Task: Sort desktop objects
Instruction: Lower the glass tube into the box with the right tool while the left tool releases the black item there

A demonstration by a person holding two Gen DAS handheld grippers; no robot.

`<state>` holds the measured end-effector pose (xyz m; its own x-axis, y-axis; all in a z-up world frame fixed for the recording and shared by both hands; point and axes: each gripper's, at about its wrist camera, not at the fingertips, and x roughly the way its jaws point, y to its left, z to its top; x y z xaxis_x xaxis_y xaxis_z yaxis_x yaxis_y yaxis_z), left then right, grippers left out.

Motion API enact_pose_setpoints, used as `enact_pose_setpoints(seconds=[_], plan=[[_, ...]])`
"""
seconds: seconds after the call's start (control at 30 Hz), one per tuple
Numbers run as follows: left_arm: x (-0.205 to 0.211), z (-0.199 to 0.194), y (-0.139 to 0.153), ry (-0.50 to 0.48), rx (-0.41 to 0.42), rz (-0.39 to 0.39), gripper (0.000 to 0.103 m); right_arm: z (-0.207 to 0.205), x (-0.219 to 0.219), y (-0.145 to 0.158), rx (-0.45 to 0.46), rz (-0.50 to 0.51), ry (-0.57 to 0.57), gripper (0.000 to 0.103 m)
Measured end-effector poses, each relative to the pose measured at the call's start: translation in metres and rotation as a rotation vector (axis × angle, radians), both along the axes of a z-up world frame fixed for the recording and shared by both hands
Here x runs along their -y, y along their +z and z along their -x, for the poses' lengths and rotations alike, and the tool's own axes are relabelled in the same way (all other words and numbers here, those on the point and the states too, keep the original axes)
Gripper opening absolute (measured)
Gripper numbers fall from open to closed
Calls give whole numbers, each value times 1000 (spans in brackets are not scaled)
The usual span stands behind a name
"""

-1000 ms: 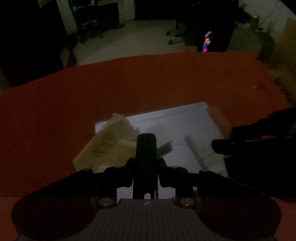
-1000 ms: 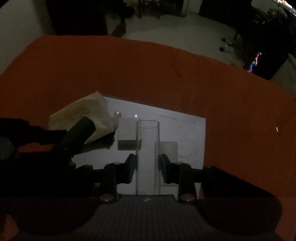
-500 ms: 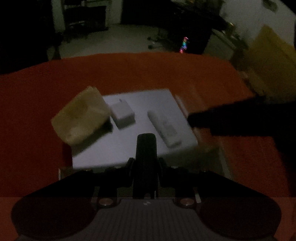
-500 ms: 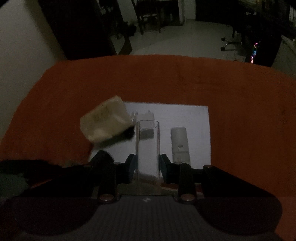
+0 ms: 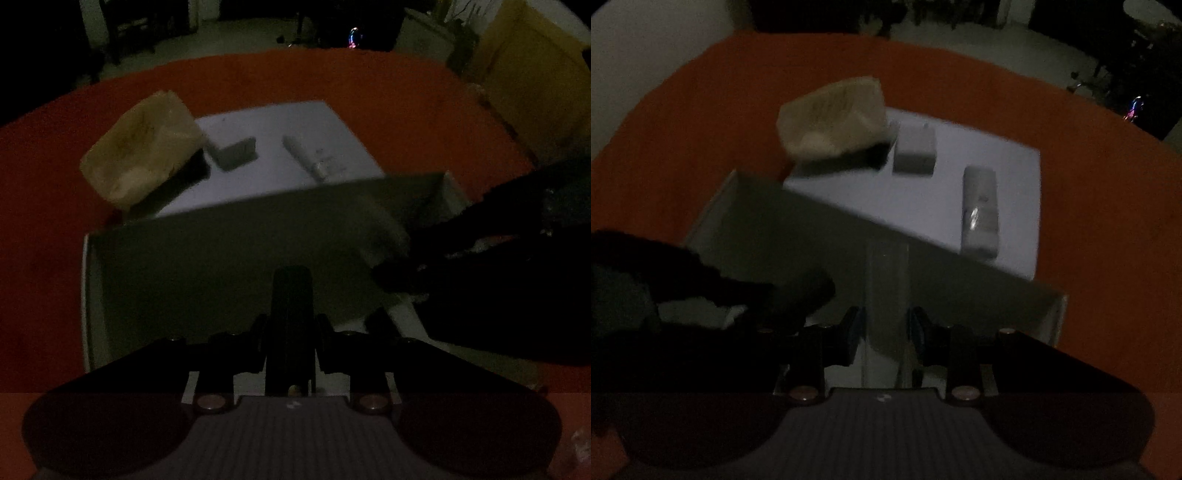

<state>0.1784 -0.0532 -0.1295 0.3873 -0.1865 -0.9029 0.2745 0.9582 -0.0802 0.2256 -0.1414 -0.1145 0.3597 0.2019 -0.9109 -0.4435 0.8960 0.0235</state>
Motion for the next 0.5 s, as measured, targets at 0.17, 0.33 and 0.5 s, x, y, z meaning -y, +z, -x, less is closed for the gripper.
enact_pose_setpoints(seconds=[0.17,0.33,0.5], plan=[[-5,9,-34,16,-82,-45,22,11,3,-37,-82,25,4,32],[-6,14,-56,9,-123,-76,22,17,13,-62,-135,40,-12,32],[-7,17,-65,-8,-125,-112,22,25,20,-79,-165,60,-4,32]])
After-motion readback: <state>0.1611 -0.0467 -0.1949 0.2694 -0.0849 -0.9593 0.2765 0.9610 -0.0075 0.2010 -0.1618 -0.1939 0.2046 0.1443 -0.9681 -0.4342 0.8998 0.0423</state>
